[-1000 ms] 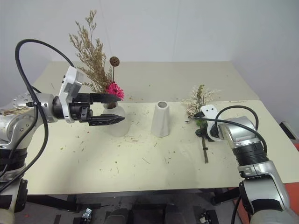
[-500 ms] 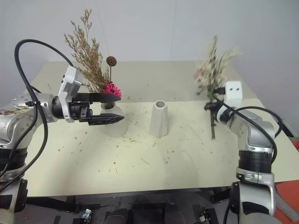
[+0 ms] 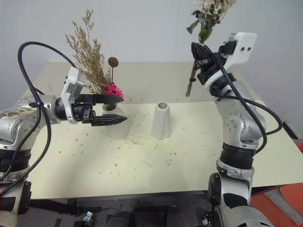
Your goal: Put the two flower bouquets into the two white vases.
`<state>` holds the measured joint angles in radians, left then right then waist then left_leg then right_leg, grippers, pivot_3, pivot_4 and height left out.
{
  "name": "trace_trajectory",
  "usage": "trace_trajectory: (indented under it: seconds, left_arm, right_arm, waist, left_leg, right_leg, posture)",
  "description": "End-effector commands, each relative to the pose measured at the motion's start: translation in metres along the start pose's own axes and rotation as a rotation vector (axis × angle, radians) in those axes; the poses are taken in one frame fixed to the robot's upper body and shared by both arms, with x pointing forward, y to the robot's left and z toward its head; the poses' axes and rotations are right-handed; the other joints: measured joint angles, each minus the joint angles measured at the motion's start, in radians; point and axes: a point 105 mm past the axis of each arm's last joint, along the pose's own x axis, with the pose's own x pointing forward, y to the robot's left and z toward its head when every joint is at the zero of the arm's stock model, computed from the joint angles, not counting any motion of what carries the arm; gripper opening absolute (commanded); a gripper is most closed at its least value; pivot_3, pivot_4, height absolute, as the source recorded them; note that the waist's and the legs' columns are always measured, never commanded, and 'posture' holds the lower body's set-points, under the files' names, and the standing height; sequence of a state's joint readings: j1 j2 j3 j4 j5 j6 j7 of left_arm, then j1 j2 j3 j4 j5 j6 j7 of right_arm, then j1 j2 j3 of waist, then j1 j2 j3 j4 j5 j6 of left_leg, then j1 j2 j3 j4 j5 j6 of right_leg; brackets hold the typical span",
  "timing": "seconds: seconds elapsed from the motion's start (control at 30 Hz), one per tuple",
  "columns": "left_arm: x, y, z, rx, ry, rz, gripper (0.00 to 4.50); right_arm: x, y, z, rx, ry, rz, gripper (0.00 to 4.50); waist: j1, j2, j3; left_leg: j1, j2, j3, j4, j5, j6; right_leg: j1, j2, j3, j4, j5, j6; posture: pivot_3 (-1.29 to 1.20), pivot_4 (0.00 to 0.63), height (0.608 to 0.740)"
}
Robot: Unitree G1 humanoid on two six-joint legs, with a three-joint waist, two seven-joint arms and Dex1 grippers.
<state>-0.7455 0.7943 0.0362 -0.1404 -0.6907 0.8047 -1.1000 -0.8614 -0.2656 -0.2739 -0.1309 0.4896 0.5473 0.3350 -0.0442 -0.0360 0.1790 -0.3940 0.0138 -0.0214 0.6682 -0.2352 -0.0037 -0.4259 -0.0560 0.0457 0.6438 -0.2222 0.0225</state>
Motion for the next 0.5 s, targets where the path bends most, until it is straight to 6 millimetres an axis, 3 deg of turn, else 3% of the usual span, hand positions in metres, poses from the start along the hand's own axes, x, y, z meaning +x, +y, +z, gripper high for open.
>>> trace_trajectory:
  seconds: [0.03,0.5]
  left_arm:
    - [-0.003,0.000,0.013,0.062,-0.029,0.012,4.50]
    - [-0.006,-0.002,0.012,0.058,-0.018,0.025,4.50]
  right_arm:
    - [0.009,0.016,0.010,-0.026,-0.072,0.048,0.23]
    - [0.012,0.030,-0.021,0.035,-0.017,0.073,0.23]
  waist:
    - [0.000,0.000,0.000]
    - [0.000,0.001,0.000]
  left_leg:
    - [0.000,0.000,0.000,0.000,0.000,0.000]
    - [0.000,0.000,0.000,0.000,0.000,0.000]
  right_leg:
    - [0.000,0.000,0.000,0.000,0.000,0.000]
    - [-0.001,0.000,0.000,0.001,0.000,0.000]
  posture:
    - [0.00,0.150,0.740]
    - [0.00,0.150,0.740]
